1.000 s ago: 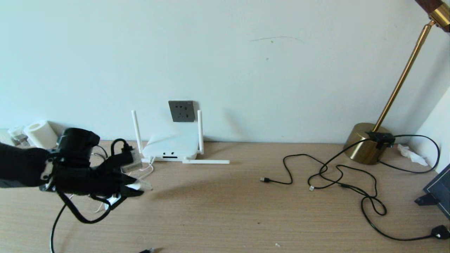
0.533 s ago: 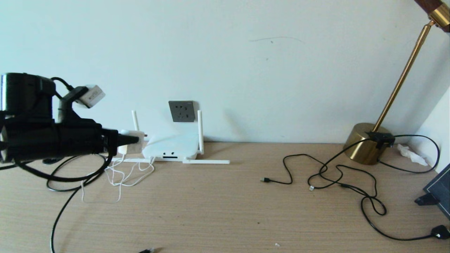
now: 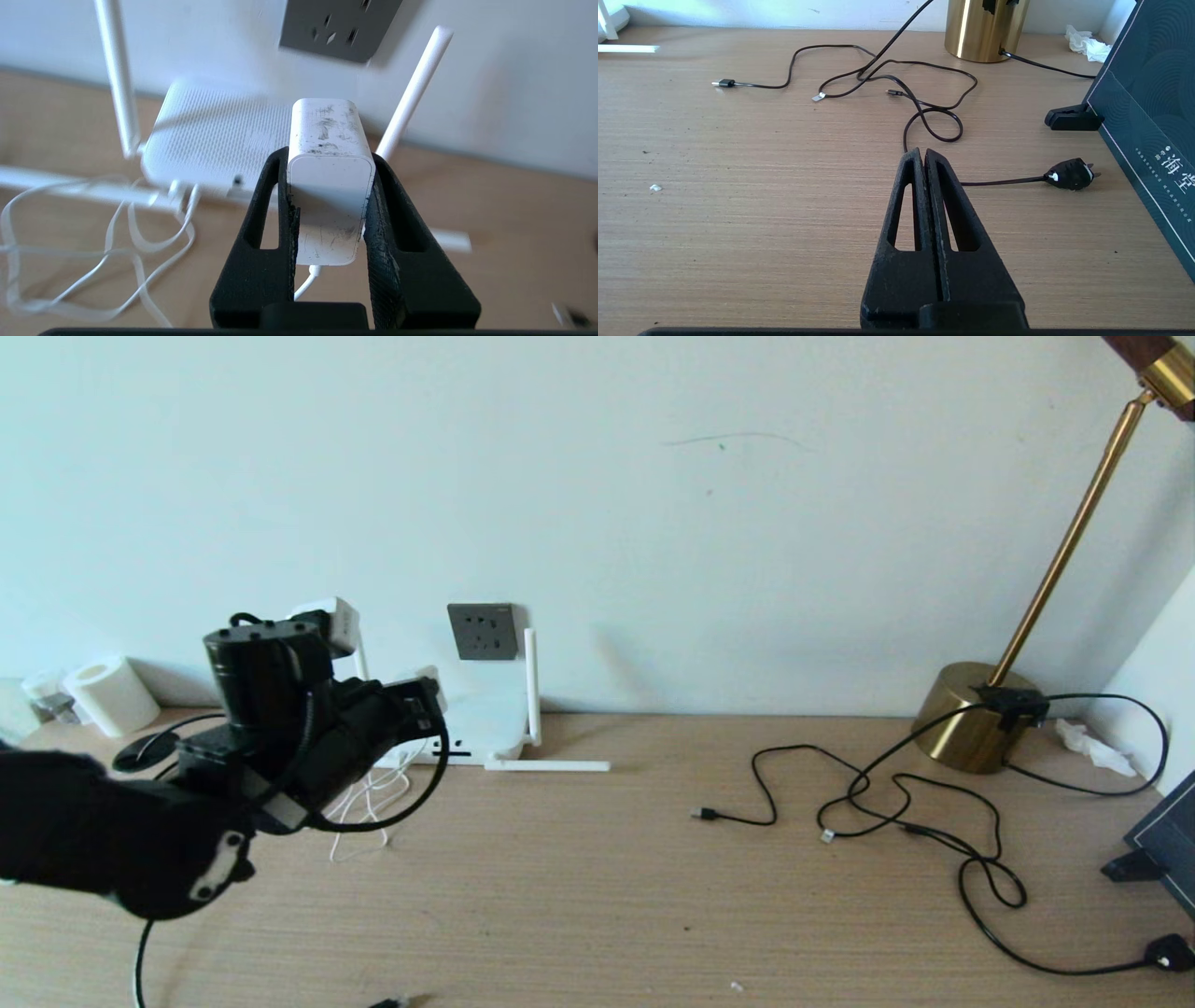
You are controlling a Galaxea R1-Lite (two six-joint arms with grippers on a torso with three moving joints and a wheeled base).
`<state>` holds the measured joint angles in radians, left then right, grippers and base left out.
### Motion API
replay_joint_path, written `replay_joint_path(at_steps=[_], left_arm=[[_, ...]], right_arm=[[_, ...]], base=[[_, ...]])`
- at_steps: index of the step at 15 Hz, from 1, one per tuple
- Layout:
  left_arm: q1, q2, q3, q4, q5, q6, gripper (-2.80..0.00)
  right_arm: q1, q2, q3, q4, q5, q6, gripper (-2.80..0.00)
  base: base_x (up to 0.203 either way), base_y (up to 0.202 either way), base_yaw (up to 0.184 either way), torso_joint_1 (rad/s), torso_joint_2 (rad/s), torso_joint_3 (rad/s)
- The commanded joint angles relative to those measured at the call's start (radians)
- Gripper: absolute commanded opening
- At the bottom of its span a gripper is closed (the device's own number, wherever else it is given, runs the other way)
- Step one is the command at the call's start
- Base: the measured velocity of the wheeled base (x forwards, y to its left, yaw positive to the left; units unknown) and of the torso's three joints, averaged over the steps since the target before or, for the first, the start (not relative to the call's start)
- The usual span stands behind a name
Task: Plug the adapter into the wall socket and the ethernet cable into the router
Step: Align plug and socket
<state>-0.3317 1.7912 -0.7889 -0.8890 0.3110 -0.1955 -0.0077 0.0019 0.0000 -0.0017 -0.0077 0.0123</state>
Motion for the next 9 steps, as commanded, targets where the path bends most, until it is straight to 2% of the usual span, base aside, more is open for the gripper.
replay_joint_path(at_steps=[1,2,4,5,9], left_arm=[[-0.027,0.124,0.016,-0.153,0.027,0.022,-2.8],[-0.03,0.159,0.017,-0.223,0.032,0.066,-2.8],[-0.026,0.242,0.007,-0.369,0.03,0.194,-2.8],[-0.025,0.281,0.0,-0.421,0.023,0.233,-2.8],[-0.024,0.402,-0.084,-0.567,0.011,0.292,-2.8]], right_arm=[[0.0,0.0,0.0,0.0,0.0,0.0,-2.8],[0.0,0.0,0.0,-0.001,0.0,0.0,-2.8],[0.0,0.0,0.0,-0.001,0.0,0.0,-2.8],[0.0,0.0,0.0,0.0,0.0,0.0,-2.8],[0.0,0.0,0.0,-0.001,0.0,0.0,-2.8]], base=[[0.0,0.0,0.0,0.0,0.0,0.0],[0.0,0.0,0.0,0.0,0.0,0.0],[0.0,0.0,0.0,0.0,0.0,0.0],[0.0,0.0,0.0,0.0,0.0,0.0],[0.0,0.0,0.0,0.0,0.0,0.0]])
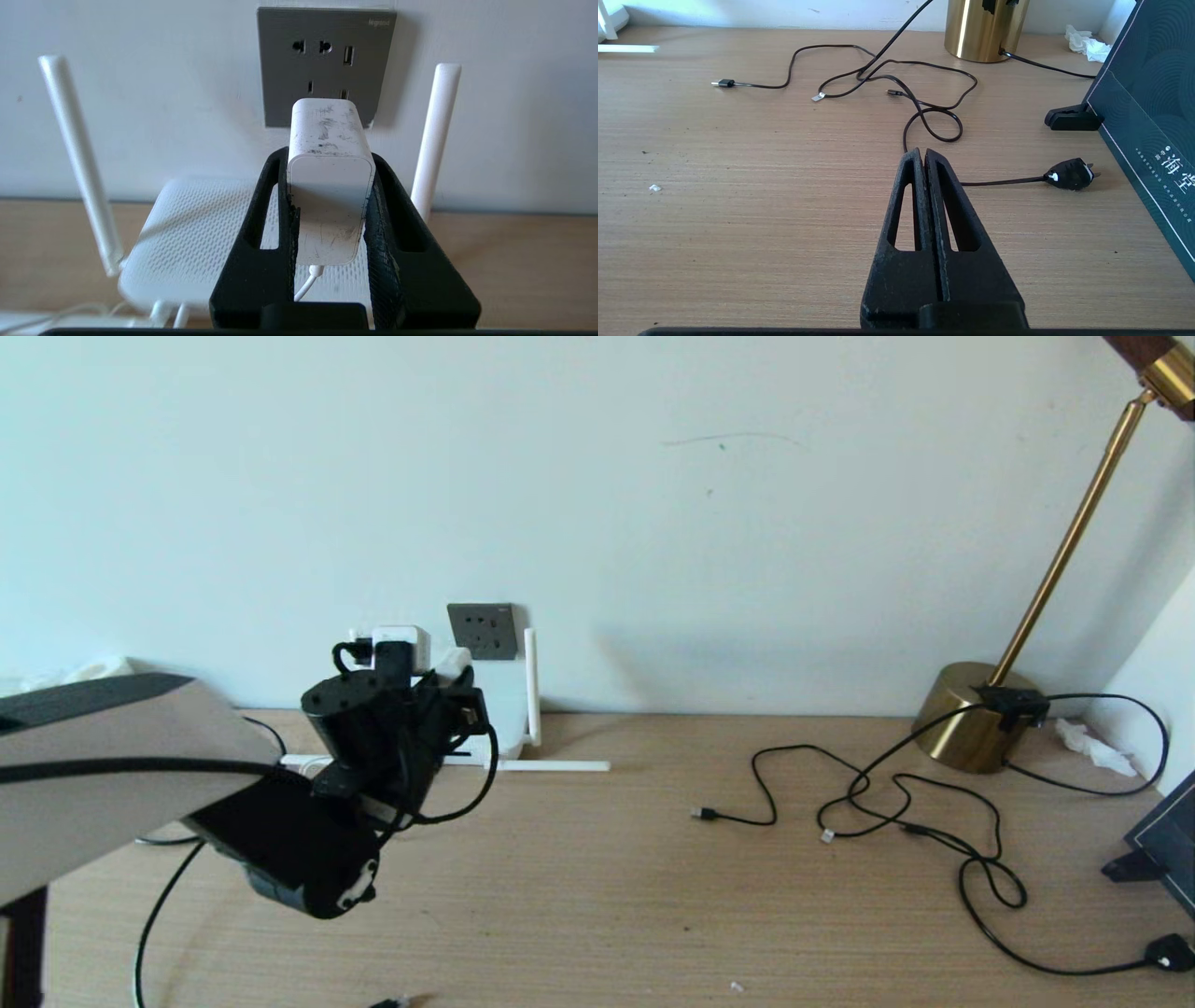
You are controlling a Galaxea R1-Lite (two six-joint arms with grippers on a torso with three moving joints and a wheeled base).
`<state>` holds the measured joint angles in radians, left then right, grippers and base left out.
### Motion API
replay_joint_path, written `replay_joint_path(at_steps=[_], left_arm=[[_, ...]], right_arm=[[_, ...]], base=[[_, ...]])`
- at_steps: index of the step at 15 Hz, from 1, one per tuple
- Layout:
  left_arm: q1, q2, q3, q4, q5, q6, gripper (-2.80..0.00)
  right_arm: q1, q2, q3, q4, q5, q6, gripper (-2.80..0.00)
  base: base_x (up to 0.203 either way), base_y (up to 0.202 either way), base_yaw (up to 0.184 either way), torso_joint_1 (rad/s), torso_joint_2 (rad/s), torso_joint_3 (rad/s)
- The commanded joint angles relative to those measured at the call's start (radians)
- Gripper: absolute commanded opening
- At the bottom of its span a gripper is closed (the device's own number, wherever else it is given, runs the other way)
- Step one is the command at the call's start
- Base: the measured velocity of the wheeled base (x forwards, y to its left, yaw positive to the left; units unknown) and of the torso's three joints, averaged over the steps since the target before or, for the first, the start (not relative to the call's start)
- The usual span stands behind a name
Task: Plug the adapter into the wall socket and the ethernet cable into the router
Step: Align plug and socket
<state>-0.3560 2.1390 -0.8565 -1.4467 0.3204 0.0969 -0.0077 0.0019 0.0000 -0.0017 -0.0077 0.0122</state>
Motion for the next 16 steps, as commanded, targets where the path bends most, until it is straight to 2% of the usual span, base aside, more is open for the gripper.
replay_joint_path(at_steps=[1,5,16], left_arm=[[0.001,0.068,-0.038,-0.02,0.002,0.004,-2.8],[0.012,0.101,-0.112,-0.027,0.0,0.003,-2.8],[0.031,0.129,-0.188,-0.024,-0.031,0.023,-2.8]], right_arm=[[0.0,0.0,0.0,0.0,0.0,0.0,-2.8],[0.0,0.0,0.0,0.0,0.0,0.0,-2.8],[0.0,0.0,0.0,0.0,0.0,0.0,-2.8]], base=[[0.0,0.0,0.0,0.0,0.0,0.0],[0.0,0.0,0.0,0.0,0.0,0.0],[0.0,0.0,0.0,0.0,0.0,0.0]])
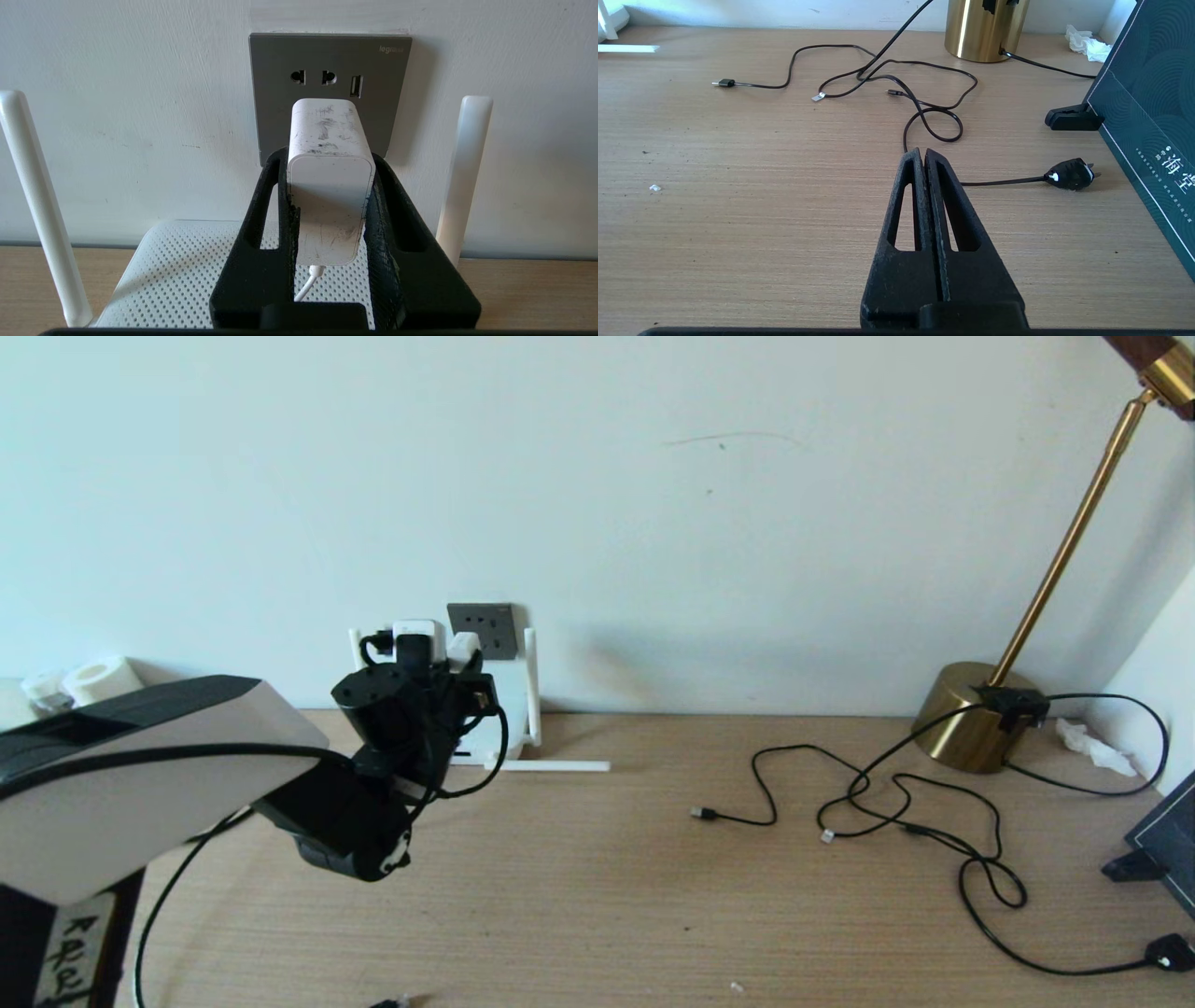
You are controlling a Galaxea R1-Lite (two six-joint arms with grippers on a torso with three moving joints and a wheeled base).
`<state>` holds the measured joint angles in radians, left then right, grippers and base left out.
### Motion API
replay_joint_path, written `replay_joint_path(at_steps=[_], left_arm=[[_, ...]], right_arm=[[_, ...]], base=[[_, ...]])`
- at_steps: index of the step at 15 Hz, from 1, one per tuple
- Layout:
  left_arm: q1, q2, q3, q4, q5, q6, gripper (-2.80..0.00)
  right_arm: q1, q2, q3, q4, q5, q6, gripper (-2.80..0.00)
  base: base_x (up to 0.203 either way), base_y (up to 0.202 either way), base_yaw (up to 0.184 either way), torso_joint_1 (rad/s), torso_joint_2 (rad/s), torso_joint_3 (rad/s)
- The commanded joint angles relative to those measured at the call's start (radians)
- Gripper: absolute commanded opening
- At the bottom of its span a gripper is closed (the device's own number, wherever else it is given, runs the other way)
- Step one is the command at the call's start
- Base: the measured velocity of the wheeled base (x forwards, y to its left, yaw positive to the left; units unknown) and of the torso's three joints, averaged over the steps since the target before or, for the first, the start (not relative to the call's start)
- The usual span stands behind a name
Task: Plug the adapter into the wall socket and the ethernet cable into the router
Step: Align plug and socket
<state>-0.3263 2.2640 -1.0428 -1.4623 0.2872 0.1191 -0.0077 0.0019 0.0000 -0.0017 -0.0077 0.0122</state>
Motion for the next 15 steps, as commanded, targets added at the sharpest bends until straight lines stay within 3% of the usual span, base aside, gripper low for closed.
replay_joint_path(at_steps=[1,15], left_arm=[[0.007,0.01,-0.018,-0.007,0.001,0.001,-2.8],[0.023,0.026,-0.036,0.002,-0.043,0.007,-2.8]], right_arm=[[0.0,0.0,0.0,0.0,0.0,0.0,-2.8],[0.0,0.0,0.0,0.0,0.0,0.0,-2.8]], base=[[0.0,0.0,0.0,0.0,0.0,0.0],[0.0,0.0,0.0,0.0,0.0,0.0]])
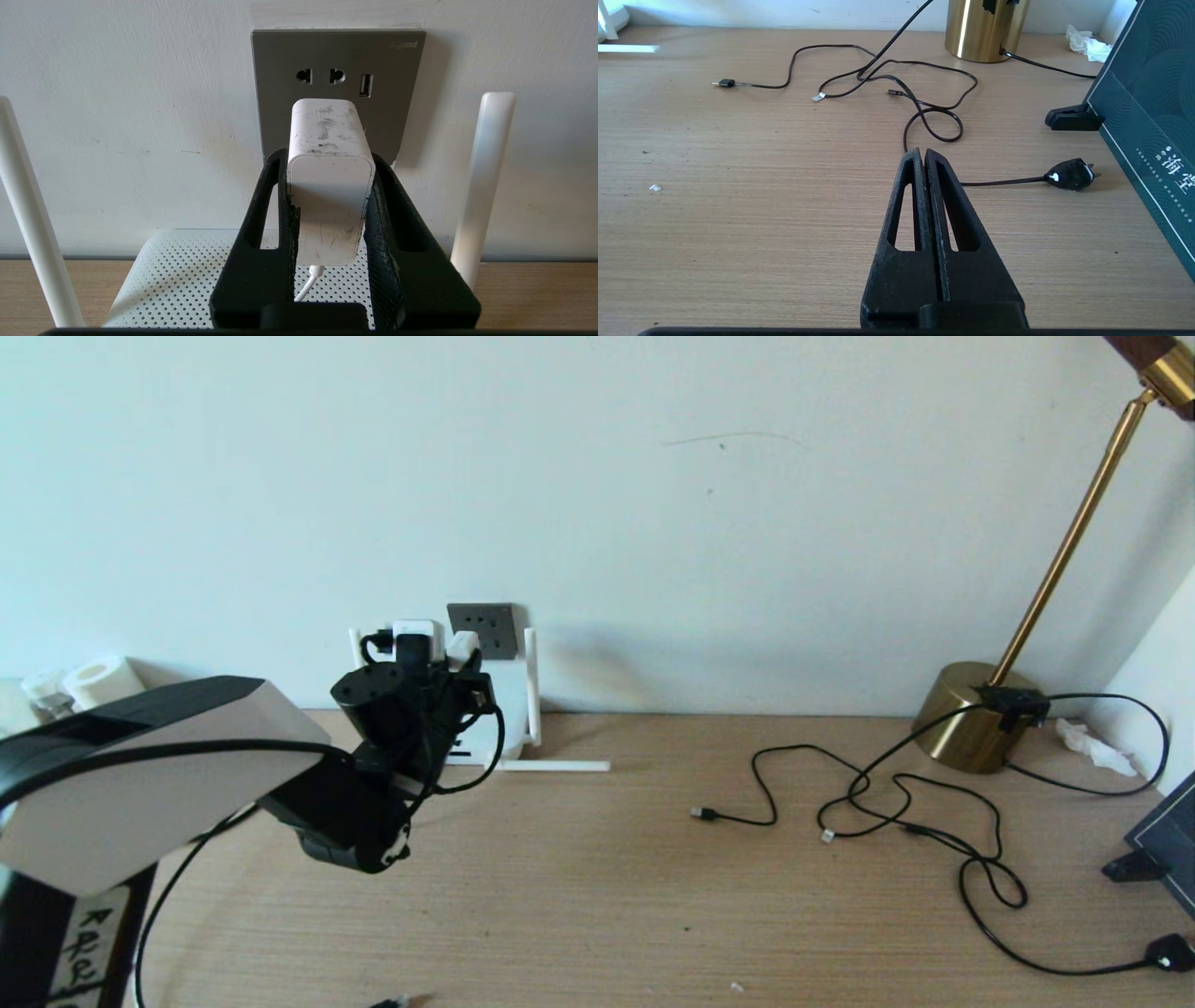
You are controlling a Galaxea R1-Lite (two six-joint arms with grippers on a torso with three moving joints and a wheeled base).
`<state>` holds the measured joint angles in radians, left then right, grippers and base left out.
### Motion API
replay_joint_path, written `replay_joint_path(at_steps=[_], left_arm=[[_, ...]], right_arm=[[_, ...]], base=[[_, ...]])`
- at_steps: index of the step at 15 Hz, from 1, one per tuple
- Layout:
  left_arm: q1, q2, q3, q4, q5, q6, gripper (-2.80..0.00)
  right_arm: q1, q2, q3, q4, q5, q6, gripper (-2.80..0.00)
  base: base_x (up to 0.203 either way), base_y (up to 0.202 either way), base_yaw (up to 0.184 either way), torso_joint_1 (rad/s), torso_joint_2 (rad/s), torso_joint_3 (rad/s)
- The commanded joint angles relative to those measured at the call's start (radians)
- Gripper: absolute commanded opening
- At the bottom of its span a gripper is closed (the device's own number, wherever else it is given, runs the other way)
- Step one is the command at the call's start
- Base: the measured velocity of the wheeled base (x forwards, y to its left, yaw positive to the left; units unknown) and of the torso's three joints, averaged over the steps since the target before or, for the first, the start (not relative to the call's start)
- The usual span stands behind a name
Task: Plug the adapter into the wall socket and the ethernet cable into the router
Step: Align plug and socket, then plug plug into socket
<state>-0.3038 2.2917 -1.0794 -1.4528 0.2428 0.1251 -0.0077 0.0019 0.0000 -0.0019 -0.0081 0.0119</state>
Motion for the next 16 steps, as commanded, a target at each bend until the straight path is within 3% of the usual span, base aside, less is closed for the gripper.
replay_joint_path(at_steps=[1,16], left_arm=[[0.0,-0.003,-0.001,-0.008,0.001,0.001,-2.8],[-0.001,-0.011,-0.011,-0.001,0.012,0.002,-2.8]], right_arm=[[0.0,0.0,0.0,0.0,0.0,0.0,-2.8],[0.0,0.0,0.0,-0.001,0.0,0.0,-2.8]], base=[[0.0,0.0,0.0,0.0,0.0,0.0],[0.0,0.0,0.0,0.0,0.0,0.0]])
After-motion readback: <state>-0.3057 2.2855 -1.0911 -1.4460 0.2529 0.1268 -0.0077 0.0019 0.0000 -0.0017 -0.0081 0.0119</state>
